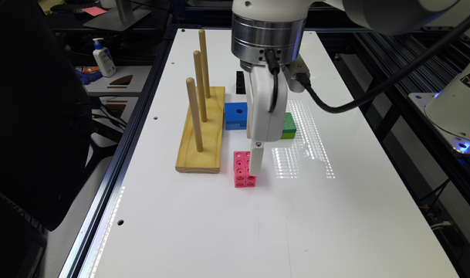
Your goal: Pick up pink block.
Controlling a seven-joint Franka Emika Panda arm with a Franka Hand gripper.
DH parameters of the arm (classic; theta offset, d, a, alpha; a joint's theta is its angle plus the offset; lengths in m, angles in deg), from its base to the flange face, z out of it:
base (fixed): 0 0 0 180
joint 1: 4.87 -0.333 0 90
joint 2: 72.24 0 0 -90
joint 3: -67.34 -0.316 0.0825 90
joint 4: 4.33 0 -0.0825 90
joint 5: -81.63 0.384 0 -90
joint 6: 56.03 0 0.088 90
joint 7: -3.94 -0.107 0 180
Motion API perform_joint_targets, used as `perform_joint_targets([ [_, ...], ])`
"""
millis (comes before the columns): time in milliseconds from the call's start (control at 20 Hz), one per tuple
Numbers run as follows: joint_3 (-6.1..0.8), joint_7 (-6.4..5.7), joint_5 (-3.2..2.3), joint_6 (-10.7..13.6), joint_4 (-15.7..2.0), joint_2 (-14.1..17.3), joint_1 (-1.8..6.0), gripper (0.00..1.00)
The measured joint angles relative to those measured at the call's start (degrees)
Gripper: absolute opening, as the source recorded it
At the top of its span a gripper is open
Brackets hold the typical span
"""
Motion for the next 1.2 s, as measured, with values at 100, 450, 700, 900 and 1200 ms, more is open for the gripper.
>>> perform_joint_targets([
  [100,0.06,-0.01,-0.2,-0.9,-0.01,1.02,0.0,1.0],
  [450,0.19,-0.02,-0.55,-3.65,-0.71,3.96,-0.03,1.0],
  [700,0.19,-0.02,-0.56,-3.58,-2.1,4.69,-0.14,1.0],
  [900,0.29,-0.03,-0.83,-4.6,-2.32,6.54,-0.19,1.0],
  [1200,0.5,-0.29,-1.72,-5.52,-4.63,9.94,-0.22,1.0],
])
